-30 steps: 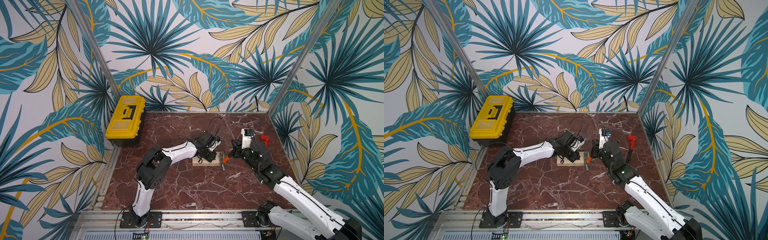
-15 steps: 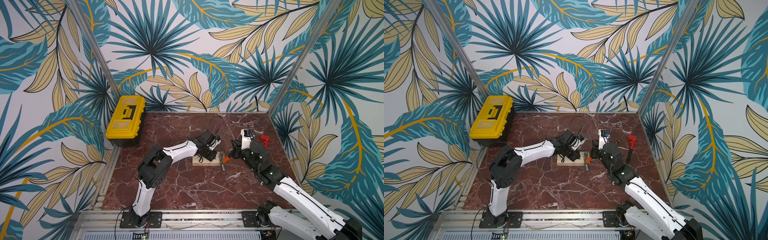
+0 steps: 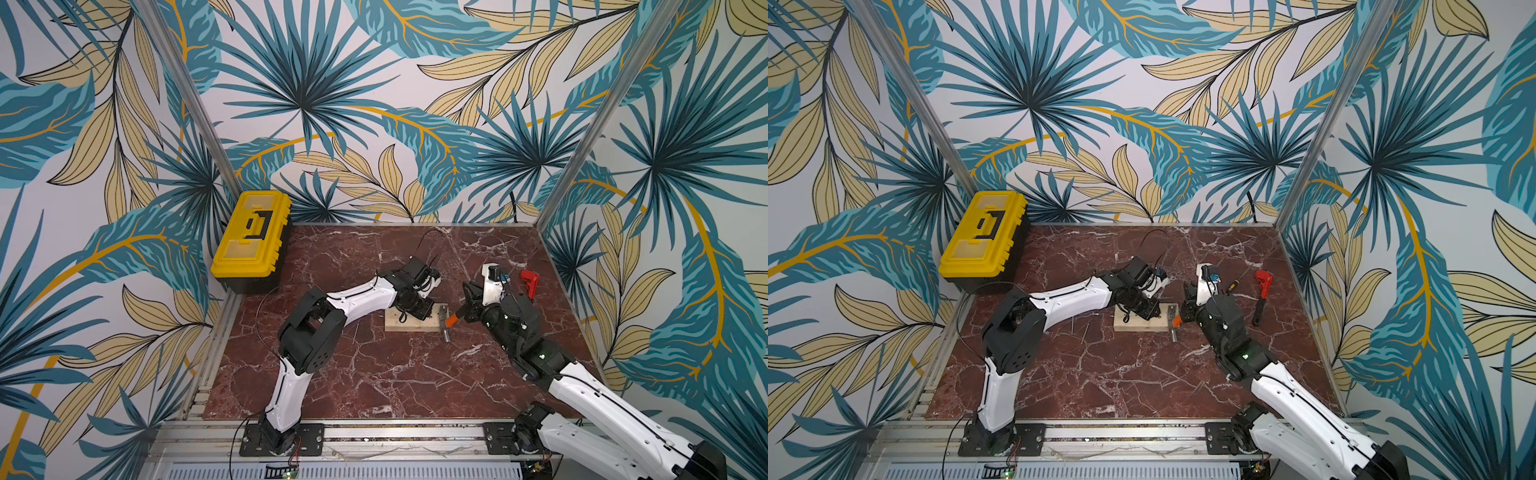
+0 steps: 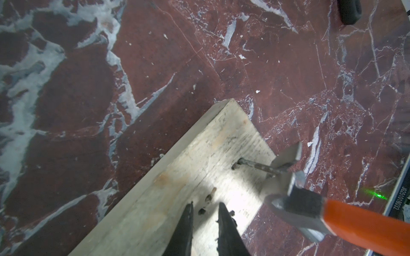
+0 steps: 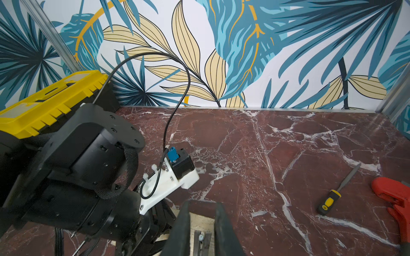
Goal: Use a claw hammer to pull out a nail
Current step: Remove the nail from the mounting plate.
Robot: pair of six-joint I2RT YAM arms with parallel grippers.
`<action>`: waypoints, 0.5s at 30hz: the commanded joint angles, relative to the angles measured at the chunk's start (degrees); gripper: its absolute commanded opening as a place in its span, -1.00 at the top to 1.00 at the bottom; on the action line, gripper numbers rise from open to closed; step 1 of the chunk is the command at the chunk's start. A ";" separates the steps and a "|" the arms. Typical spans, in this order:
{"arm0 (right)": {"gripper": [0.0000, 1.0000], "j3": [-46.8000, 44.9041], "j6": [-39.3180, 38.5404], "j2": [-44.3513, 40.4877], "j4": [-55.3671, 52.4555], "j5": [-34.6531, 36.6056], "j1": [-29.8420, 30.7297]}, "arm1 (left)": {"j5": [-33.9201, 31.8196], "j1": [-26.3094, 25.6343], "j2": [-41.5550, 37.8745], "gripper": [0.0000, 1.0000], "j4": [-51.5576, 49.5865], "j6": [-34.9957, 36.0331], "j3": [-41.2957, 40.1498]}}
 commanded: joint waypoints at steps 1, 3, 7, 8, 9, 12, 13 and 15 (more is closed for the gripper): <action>1.00 -4.46 -4.67 0.91 -8.32 1.91 0.32 | -7.49 1.42 10.46 0.55 -13.33 -0.66 -5.56; 1.00 -4.40 -4.70 0.91 -8.08 2.20 0.39 | -7.38 1.58 10.84 0.55 -13.81 -0.75 -5.33; 1.00 -3.79 -5.18 1.10 -7.92 2.82 0.97 | -8.07 1.63 12.24 0.55 -15.36 -1.18 -4.62; 1.00 -3.62 -5.40 1.16 -7.82 2.95 1.24 | -8.29 1.75 12.56 0.56 -15.74 -1.31 -4.43; 1.00 -3.44 -5.45 1.17 -7.90 3.38 1.55 | -8.47 1.71 12.77 0.56 -16.01 -1.44 -4.42; 1.00 -3.39 -6.21 1.19 -7.58 4.44 2.70 | -8.85 1.77 13.40 0.57 -16.48 -1.88 -4.50; 1.00 -3.41 -6.50 1.18 -7.34 4.83 3.17 | -9.08 1.77 13.54 0.57 -16.76 -2.02 -4.51; 1.00 -3.52 -6.84 1.20 -6.94 5.82 3.97 | -9.23 1.96 14.06 0.57 -17.28 -2.23 -4.42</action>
